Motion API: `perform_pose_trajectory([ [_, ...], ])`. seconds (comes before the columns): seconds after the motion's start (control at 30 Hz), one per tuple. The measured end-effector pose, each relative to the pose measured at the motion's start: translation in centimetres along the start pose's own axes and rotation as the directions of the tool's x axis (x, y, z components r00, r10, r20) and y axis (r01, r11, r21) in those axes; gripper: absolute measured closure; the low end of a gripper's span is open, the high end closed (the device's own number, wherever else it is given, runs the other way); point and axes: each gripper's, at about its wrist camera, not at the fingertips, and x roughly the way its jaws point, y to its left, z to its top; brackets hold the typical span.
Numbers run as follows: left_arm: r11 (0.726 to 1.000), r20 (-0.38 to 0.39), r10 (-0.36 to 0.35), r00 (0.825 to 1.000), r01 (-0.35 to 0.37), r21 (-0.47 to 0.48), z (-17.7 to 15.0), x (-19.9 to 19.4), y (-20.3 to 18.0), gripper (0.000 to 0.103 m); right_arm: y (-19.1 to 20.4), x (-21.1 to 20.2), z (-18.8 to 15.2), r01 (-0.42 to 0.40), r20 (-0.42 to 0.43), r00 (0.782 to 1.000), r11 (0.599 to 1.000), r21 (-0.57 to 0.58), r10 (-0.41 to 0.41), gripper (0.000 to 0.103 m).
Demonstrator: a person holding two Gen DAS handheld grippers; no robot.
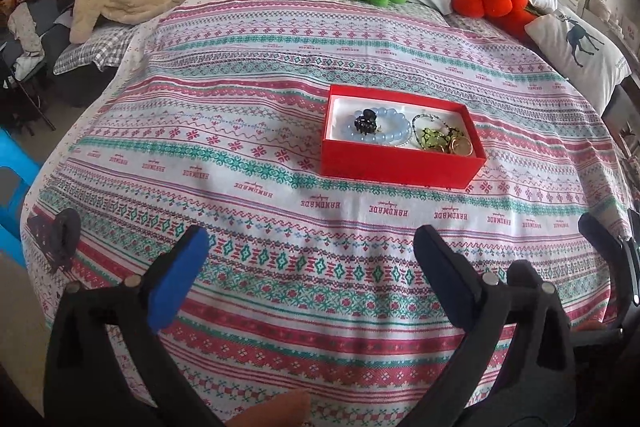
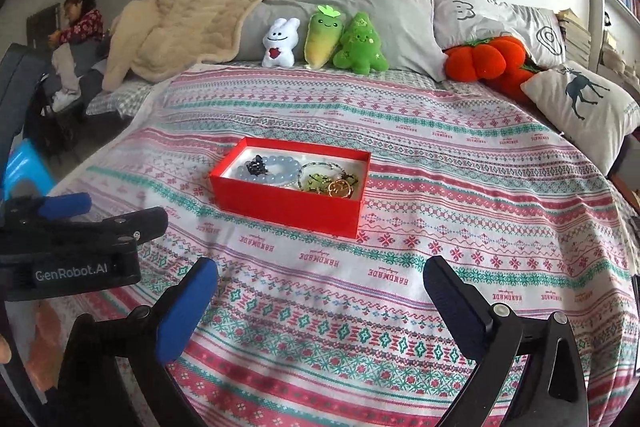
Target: Organize jewelry
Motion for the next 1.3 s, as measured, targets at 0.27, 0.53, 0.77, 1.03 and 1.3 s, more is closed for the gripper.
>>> perform_pose_trajectory([
  [0.27, 1.000, -0.012, -0.015, 1.000, 0.015, 0.003, 0.2, 0.9, -0.5, 0.001, -1.5, 1.2, 0.4, 0.011, -0.045, 0.999, 0.998, 0.062, -0.008, 0.000],
  [0.53, 1.000, -0.042, -0.031, 0.999, 0.031, 0.003, 0.4, 1.7, -0.4, 0.001, -1.6, 1.9, 0.5, 0.021, -0.061, 0.998, 0.998, 0.058, -0.018, 0.000],
  [0.77, 0.999, -0.047, -0.034, 0.998, 0.034, 0.003, 0.3, 1.7, -0.2, 0.001, -1.5, 2.2, 0.6, 0.031, -0.061, 0.998, 0.998, 0.054, -0.028, 0.000],
  [1.03, 1.000, -0.054, -0.027, 0.998, 0.028, 0.010, 0.2, 1.7, -0.1, 0.001, -1.2, 2.3, 0.5, 0.036, -0.064, 0.997, 0.999, 0.038, -0.034, 0.000],
  [1.3, 0.999, -0.045, -0.017, 0.999, 0.018, 0.036, 0.2, 1.7, -0.5, 0.001, -1.2, 2.3, 0.4, 0.038, -0.069, 0.997, 0.999, 0.040, -0.035, 0.000],
])
